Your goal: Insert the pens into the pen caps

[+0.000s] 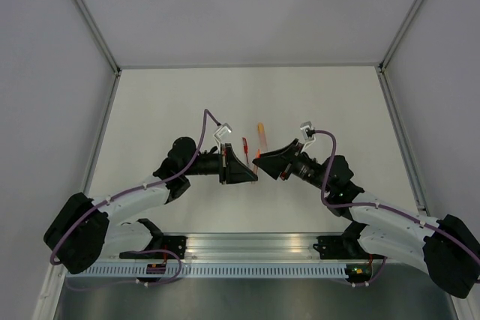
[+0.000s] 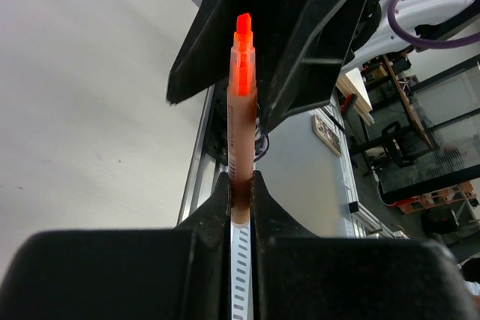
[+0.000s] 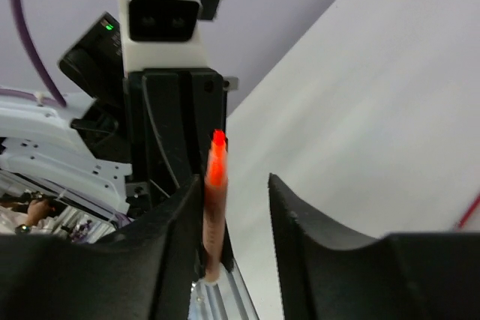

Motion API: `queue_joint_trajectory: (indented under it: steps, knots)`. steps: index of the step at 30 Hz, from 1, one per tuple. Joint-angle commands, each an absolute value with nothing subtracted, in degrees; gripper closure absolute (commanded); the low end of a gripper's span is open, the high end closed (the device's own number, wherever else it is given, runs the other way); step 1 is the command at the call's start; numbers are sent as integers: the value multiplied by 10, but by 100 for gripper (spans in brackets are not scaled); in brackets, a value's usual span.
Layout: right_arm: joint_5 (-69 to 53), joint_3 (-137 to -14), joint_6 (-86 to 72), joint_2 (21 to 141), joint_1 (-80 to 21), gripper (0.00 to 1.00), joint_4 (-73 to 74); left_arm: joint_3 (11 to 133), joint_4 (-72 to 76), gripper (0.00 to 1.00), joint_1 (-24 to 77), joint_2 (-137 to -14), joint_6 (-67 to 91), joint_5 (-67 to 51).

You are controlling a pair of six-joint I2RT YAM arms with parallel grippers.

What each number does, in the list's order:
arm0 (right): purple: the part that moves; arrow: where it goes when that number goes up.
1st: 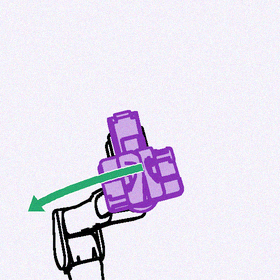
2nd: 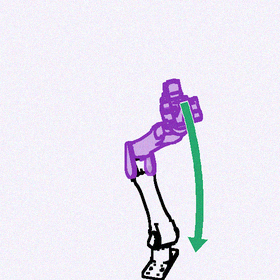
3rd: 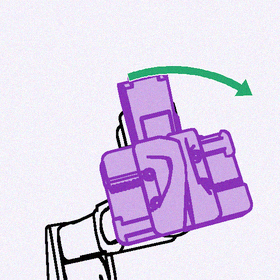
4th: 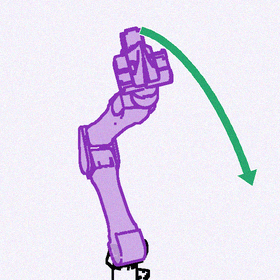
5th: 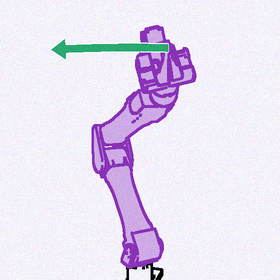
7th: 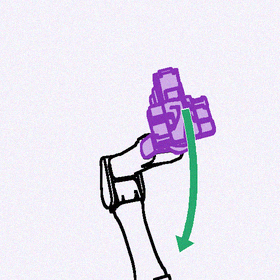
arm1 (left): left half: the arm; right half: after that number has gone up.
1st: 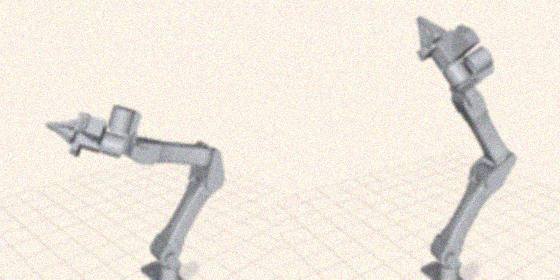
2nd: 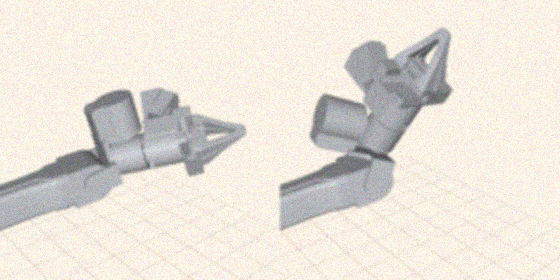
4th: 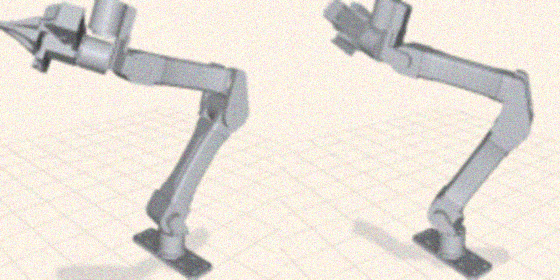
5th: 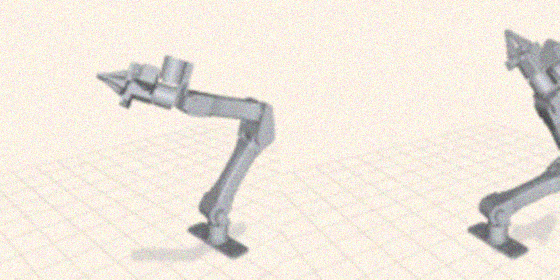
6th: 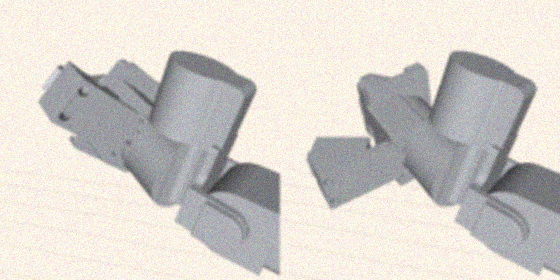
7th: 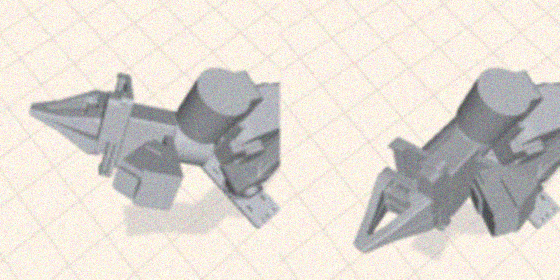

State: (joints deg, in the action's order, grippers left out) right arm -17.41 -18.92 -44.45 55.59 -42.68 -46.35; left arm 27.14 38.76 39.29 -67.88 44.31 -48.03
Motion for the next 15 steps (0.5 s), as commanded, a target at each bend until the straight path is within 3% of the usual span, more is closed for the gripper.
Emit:
queue_joint_trajectory:
  steps: [1, 8, 12, 15]
  knots:
    - [-158, -226, -416, 550, -428, 51, -419, 315, 366, 98, 388, -674, 401, -454]
    - [-59, -273, -361, 487, -428, 43, -253, 324, 315, 98, 327, -693, 403, -446]
    - [82, -328, -361, 469, -427, 45, -118, 276, 319, 98, 286, -678, 398, -408]
    - [286, -394, -413, 509, -426, 49, 37, 244, 300, 98, 278, -658, 376, -319]
